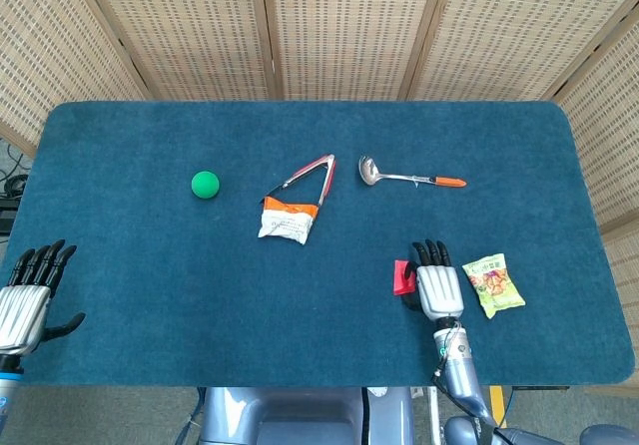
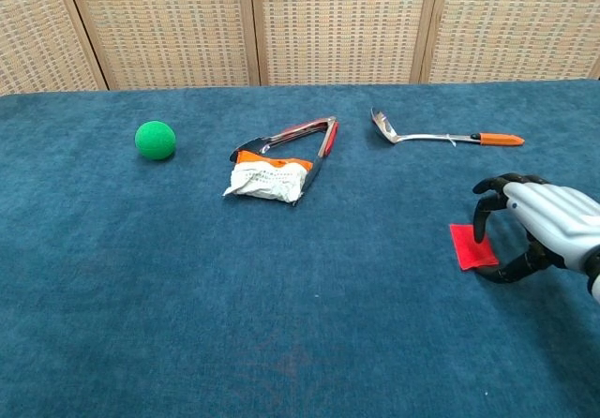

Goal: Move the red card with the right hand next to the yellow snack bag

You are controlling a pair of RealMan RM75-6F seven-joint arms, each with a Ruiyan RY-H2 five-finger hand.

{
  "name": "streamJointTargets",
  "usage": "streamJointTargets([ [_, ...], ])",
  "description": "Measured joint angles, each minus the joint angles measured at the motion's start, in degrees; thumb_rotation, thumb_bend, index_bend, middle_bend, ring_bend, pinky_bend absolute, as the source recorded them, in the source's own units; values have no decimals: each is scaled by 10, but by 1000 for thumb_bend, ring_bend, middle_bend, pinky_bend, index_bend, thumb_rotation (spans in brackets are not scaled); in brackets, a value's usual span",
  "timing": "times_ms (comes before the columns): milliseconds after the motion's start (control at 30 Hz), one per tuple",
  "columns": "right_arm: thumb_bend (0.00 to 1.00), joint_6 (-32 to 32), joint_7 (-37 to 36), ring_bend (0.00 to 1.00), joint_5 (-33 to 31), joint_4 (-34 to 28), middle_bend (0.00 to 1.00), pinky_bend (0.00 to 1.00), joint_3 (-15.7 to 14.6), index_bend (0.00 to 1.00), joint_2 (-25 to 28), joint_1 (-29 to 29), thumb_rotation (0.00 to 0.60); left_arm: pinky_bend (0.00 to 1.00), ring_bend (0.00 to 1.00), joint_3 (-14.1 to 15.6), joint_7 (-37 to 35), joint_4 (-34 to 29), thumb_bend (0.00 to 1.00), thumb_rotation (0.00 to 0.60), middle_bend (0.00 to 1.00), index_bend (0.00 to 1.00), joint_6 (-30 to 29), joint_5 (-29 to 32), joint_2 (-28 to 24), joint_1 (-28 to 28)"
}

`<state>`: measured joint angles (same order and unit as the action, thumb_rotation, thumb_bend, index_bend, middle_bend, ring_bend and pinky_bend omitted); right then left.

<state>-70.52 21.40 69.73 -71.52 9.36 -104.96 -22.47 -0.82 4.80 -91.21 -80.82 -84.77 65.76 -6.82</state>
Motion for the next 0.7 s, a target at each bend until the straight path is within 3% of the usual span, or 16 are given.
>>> streamJointTargets([
  [700, 260, 8, 4, 0, -7, -2, 155, 0, 2, 558, 2, 1, 600, 0, 0, 2, 1, -3, 218, 600, 0, 0, 5, -4, 1, -5],
])
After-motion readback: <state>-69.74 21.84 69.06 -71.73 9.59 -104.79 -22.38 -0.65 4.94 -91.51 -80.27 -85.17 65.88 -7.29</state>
